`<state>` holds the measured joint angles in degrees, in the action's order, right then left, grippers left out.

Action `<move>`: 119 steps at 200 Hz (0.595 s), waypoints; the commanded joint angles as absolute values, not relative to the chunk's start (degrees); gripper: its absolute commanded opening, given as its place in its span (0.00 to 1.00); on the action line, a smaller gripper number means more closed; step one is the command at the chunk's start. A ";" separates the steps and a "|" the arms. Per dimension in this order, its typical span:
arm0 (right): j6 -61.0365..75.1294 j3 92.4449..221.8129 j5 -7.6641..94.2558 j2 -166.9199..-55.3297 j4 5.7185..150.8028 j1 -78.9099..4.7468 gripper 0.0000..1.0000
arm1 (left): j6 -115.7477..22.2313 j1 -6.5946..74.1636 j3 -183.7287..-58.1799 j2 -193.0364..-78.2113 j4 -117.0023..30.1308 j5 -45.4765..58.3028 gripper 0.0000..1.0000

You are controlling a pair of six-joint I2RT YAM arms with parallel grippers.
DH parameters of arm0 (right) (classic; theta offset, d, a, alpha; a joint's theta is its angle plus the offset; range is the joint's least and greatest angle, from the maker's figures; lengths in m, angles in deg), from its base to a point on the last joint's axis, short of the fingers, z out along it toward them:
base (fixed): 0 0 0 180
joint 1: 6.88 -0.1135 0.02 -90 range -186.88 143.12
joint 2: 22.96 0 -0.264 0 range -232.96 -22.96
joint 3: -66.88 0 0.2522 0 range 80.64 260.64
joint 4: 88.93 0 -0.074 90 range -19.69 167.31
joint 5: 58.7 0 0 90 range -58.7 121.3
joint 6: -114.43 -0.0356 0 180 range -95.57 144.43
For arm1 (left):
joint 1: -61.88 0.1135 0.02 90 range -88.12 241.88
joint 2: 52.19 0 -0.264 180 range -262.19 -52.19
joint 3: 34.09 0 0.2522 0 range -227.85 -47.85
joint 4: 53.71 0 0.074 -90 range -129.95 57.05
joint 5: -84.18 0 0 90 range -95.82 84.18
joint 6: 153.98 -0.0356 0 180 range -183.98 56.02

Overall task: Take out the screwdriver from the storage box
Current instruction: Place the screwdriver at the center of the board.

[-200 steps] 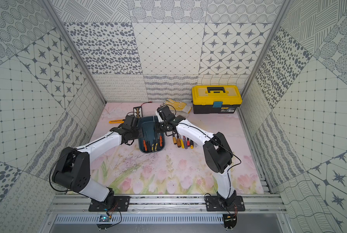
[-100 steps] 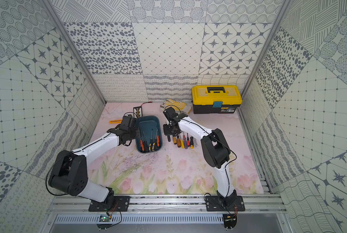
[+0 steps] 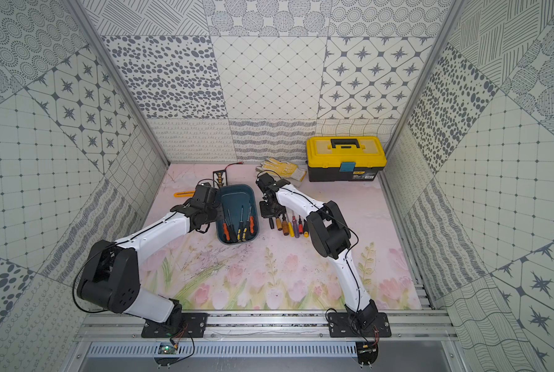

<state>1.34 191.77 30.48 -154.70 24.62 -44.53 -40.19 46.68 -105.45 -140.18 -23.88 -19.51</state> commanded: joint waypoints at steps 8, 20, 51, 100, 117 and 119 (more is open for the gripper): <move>2.23 193.51 27.34 -156.08 21.36 -44.73 0.00 | -41.65 47.17 -106.15 -139.77 -25.18 -20.25 0.00; 2.41 193.33 27.49 -156.20 21.15 -44.68 0.00 | -41.57 47.13 -106.18 -139.96 -25.26 -20.05 0.00; 2.52 192.99 28.88 -155.81 21.06 -44.67 0.06 | -41.41 47.16 -106.13 -140.16 -25.23 -19.74 0.00; 2.63 193.23 28.73 -154.59 21.14 -44.68 0.21 | -41.26 47.19 -106.09 -140.11 -25.30 -19.51 0.00; 2.63 192.87 28.97 -153.59 21.07 -44.67 0.23 | -41.21 47.18 -105.89 -140.00 -25.37 -19.53 0.00; 2.63 192.83 29.00 -153.48 21.08 -44.67 0.23 | -41.21 47.15 -105.87 -139.89 -25.41 -19.53 0.00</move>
<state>2.21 192.10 29.25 -154.92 21.39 -44.51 -40.19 46.68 -105.45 -140.22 -23.88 -19.51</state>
